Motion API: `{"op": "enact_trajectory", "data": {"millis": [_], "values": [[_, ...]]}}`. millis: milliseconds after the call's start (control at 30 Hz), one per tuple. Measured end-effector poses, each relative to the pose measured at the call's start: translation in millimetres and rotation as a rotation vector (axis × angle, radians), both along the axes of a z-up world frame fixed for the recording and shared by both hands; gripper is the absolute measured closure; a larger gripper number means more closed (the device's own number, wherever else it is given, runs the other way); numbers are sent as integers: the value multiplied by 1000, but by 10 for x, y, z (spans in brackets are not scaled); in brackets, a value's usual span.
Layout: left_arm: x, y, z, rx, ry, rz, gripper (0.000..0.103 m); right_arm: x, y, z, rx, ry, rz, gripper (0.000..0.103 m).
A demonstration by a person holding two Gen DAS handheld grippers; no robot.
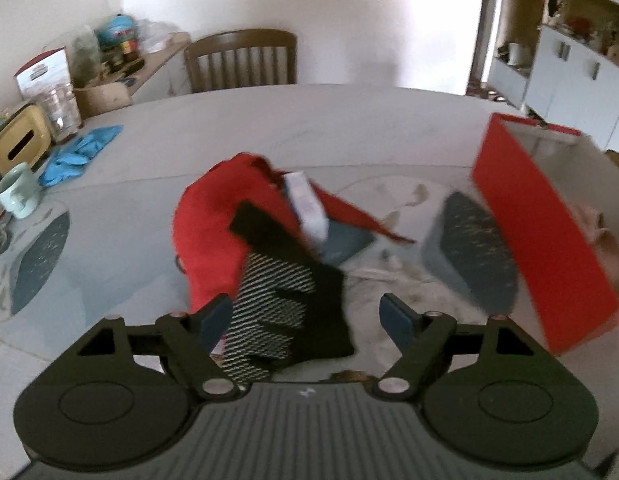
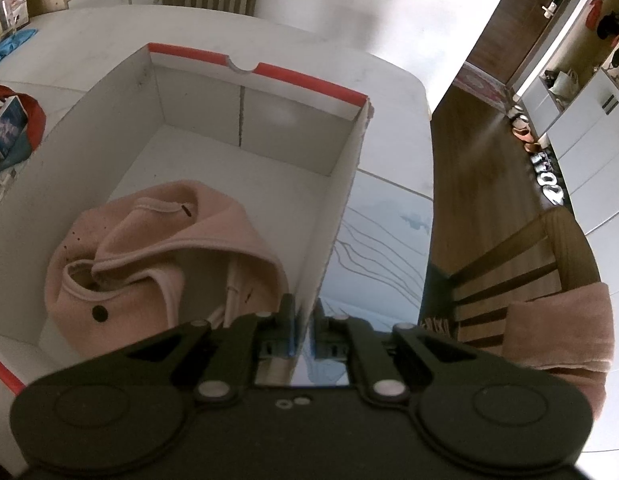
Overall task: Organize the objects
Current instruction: 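Return the left gripper to the pile and reach the black polka-dot fabric, then grasp the black polka-dot fabric with the left gripper and lift it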
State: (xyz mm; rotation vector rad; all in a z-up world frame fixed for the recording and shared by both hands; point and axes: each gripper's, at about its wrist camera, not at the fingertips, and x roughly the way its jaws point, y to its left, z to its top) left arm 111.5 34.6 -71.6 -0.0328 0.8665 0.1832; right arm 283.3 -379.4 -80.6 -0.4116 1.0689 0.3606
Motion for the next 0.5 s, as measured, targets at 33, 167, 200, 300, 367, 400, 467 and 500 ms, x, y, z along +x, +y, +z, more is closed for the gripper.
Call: {"op": "enact_trajectory", "data": {"millis": [33,167,200,300,367,400,467,500], "values": [[17,24,-43,7,1,3,23,-1,1,0,1,0,-1,97],[141,65,-235,27,29,17,23,-2,3,0,-2,-1,0,97],[168,76,-283,32,33,20,23,-1,3,-1,-3,-2,0,97],[228,66,-357,48,39,26,23,-2,3,-2,-2,-2,-3,97],[264,49,-389,64,38,23,23,-5,7,-6,-2,-3,-4,97],[286,43,-402,74,40,23,23,-5,7,-7,-2,-3,-5,97],[324,21,-425,102,49,27,34,-5,8,-8,-1,-2,-8,97],[344,17,-437,111,59,29,51,-5,9,-9,-1,-2,-8,97]]}}
